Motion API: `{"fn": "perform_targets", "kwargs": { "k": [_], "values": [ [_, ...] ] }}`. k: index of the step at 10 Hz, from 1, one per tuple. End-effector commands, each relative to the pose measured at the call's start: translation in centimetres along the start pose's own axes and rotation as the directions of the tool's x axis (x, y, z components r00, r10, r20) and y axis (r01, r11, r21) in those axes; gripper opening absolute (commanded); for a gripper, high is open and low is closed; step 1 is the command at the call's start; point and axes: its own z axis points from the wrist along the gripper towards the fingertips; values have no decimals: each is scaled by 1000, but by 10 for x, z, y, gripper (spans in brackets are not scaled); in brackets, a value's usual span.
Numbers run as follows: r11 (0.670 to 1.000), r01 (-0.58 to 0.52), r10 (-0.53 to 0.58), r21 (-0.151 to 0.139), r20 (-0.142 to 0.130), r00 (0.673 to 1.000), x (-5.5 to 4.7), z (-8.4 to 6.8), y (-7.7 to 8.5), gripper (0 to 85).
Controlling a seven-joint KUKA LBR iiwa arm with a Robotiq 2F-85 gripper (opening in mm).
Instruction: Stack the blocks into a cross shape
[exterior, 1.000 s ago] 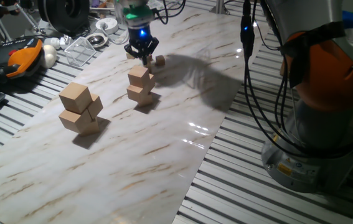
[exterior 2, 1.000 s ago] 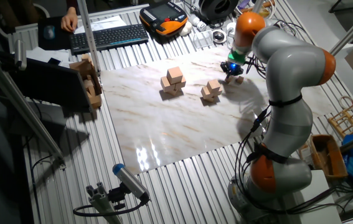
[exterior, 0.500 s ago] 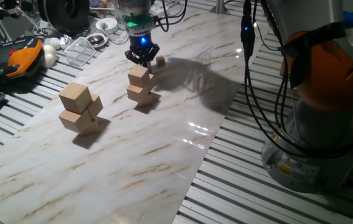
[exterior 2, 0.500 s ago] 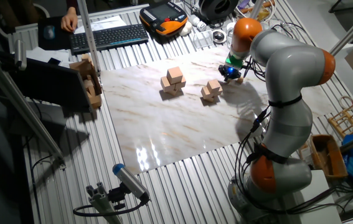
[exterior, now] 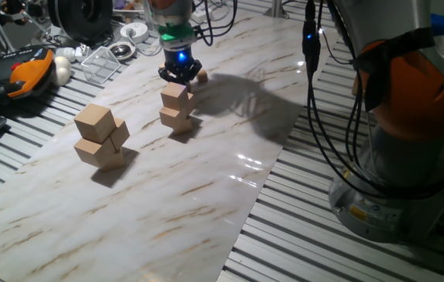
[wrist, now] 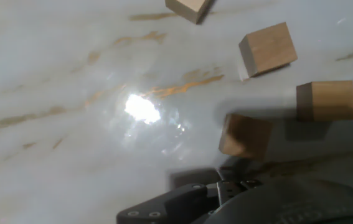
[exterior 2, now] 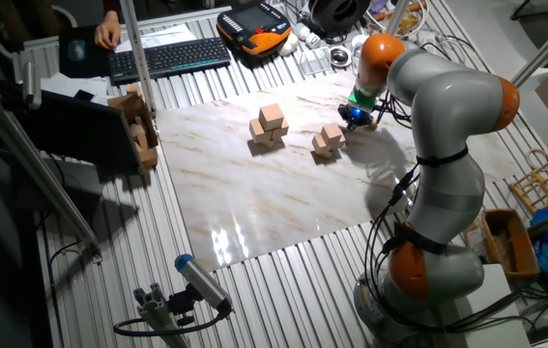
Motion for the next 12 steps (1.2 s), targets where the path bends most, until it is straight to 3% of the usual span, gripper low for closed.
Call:
{"fn": "perform_targets", "kwargs": {
  "k": [1, 4, 12],
  "values": [
    [999, -38, 38, 0, 6, 999, 0, 0, 0, 0],
    [991, -133, 133, -19, 19, 991, -1, 2, -3, 0],
    [995, -95, 96, -15, 30, 995, -14, 7, -12, 0]
  ]
}}
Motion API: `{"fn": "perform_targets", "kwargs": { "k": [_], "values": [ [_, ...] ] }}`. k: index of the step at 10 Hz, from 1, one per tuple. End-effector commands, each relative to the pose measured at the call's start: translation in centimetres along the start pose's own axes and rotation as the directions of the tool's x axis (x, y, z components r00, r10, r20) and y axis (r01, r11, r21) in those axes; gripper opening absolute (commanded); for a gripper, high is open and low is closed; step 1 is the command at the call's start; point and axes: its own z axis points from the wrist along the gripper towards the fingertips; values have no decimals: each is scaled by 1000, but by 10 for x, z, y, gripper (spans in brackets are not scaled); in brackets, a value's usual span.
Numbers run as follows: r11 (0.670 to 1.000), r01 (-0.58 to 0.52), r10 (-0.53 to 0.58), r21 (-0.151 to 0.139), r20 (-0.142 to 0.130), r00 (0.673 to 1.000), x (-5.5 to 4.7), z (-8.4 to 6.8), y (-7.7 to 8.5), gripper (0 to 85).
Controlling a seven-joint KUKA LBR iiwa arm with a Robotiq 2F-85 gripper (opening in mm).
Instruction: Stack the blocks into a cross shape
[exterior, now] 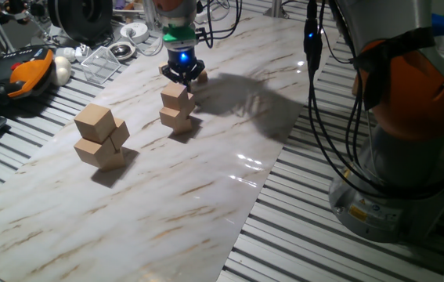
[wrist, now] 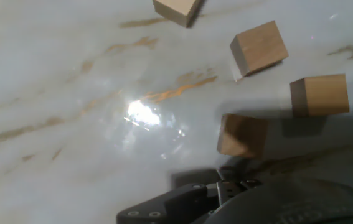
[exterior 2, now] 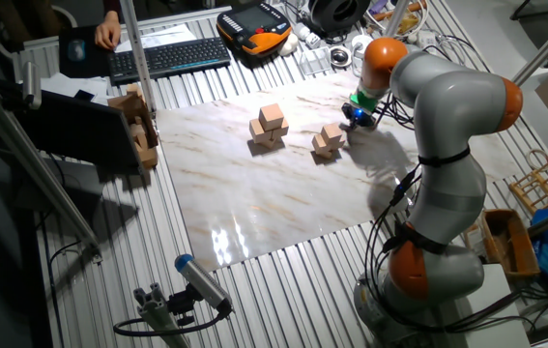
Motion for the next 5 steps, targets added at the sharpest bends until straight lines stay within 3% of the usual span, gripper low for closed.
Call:
{"fn": "perform_targets", "kwargs": {
  "k": [1, 5],
  "values": [
    [1000, 1, -1, -2, 0, 1000, -2, 1, 0, 0],
    [1000, -12, 12, -8, -12, 1000, -15, -2, 0, 0]
  ]
}}
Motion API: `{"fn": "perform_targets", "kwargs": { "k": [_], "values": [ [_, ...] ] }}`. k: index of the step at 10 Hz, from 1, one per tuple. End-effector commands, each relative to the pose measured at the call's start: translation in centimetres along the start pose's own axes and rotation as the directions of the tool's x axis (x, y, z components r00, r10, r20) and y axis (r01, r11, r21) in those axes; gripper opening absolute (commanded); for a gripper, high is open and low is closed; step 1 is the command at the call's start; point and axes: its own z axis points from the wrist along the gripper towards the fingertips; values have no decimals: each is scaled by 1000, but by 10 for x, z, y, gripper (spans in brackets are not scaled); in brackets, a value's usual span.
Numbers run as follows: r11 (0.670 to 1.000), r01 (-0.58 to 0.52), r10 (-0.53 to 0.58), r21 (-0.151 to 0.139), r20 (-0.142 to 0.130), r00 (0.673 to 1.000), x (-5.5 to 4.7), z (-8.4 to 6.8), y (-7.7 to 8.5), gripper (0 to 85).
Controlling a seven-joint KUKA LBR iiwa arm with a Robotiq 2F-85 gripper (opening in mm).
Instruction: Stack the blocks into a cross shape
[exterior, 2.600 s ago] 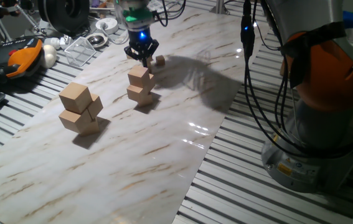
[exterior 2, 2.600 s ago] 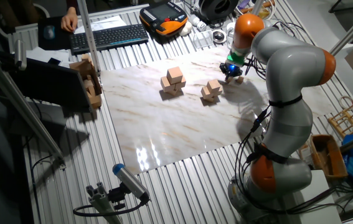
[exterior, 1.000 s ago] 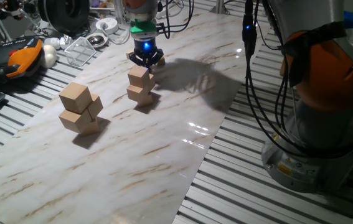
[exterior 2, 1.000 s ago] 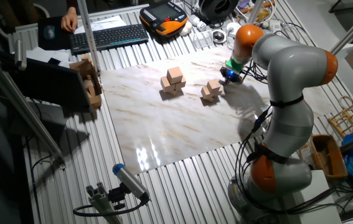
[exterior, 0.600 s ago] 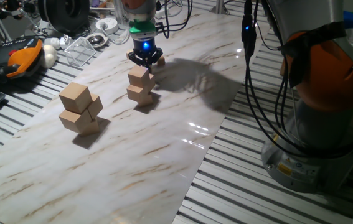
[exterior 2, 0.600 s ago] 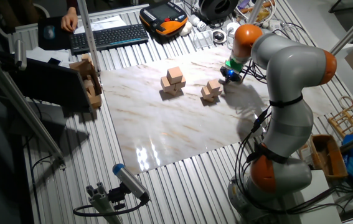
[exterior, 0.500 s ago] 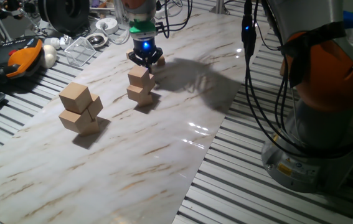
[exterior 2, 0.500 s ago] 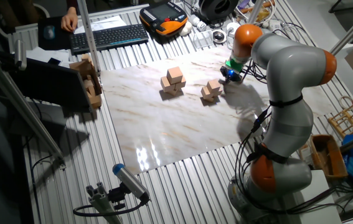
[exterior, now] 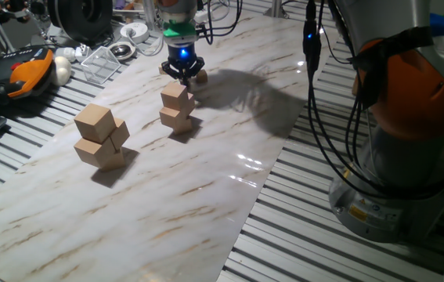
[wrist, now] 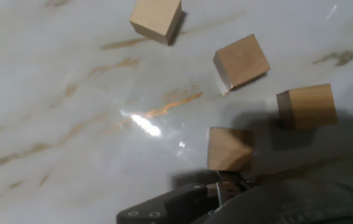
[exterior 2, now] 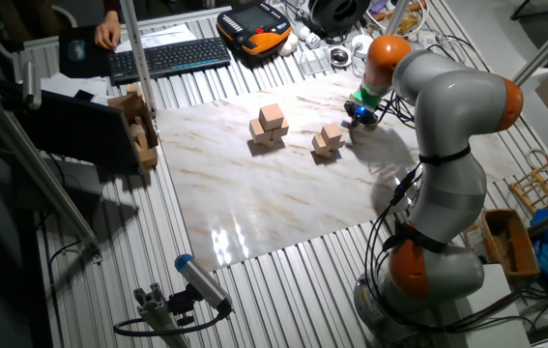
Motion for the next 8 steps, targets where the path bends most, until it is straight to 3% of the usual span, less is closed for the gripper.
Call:
{"fn": "perform_targets", "kwargs": {
  "k": [1, 6, 8],
  "values": [
    [1000, -1, 1, -3, -1, 1000, -2, 1, -1, 0],
    [1000, 10, -10, -5, 8, 1000, -9, 2, -6, 0],
    [1000, 27, -27, -7, 4, 1000, -18, 0, -7, 0]
  ]
}}
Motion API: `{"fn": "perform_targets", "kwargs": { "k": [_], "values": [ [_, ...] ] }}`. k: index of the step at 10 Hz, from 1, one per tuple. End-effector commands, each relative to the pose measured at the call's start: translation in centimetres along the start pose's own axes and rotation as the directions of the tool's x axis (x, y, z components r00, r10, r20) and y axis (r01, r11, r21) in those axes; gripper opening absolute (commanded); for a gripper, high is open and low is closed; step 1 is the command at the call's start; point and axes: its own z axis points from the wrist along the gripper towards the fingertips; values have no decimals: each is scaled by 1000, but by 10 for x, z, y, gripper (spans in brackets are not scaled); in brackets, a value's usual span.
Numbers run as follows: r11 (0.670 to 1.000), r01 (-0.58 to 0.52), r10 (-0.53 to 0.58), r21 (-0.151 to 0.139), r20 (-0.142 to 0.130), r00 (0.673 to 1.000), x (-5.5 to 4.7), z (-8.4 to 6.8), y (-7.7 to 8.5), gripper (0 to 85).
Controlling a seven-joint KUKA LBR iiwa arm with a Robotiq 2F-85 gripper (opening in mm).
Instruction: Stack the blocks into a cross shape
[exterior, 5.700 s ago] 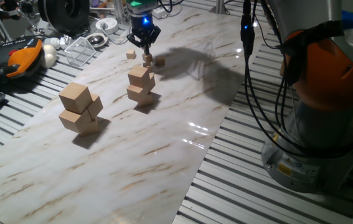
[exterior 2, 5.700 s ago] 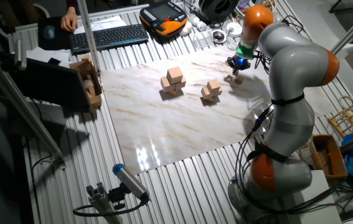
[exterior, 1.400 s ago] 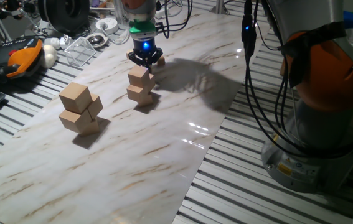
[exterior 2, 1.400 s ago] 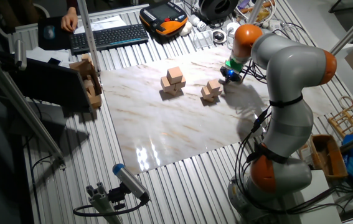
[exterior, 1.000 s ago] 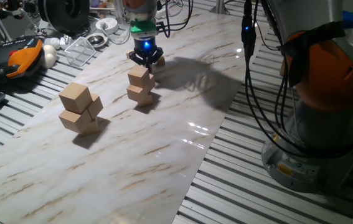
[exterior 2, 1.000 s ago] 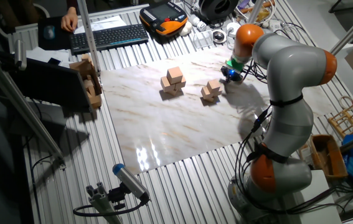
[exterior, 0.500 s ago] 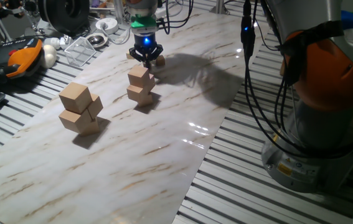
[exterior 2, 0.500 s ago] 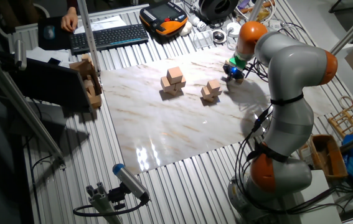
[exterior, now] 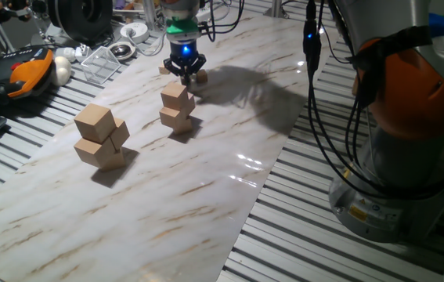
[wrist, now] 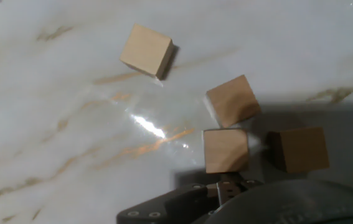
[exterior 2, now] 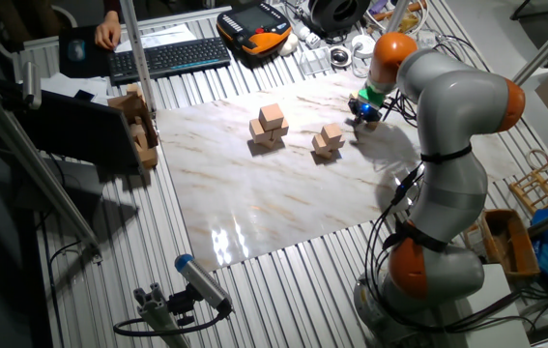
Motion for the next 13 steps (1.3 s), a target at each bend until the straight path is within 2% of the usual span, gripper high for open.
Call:
{"fn": "perform_targets", "kwargs": {
  "k": [1, 5, 8, 11, 13],
  "values": [
    [1000, 5, -5, 0, -2, 1000, -3, -1, 0, 0],
    [1000, 12, -12, 3, 8, 1000, -8, -2, -2, 0],
    [1000, 23, -23, -4, 3, 1000, -12, -3, -4, 0],
    [1000, 18, -18, -3, -1, 1000, -3, -4, -1, 0],
    [1000, -1, 1, 7, 2, 1000, 2, -8, 5, 0]
  ]
}}
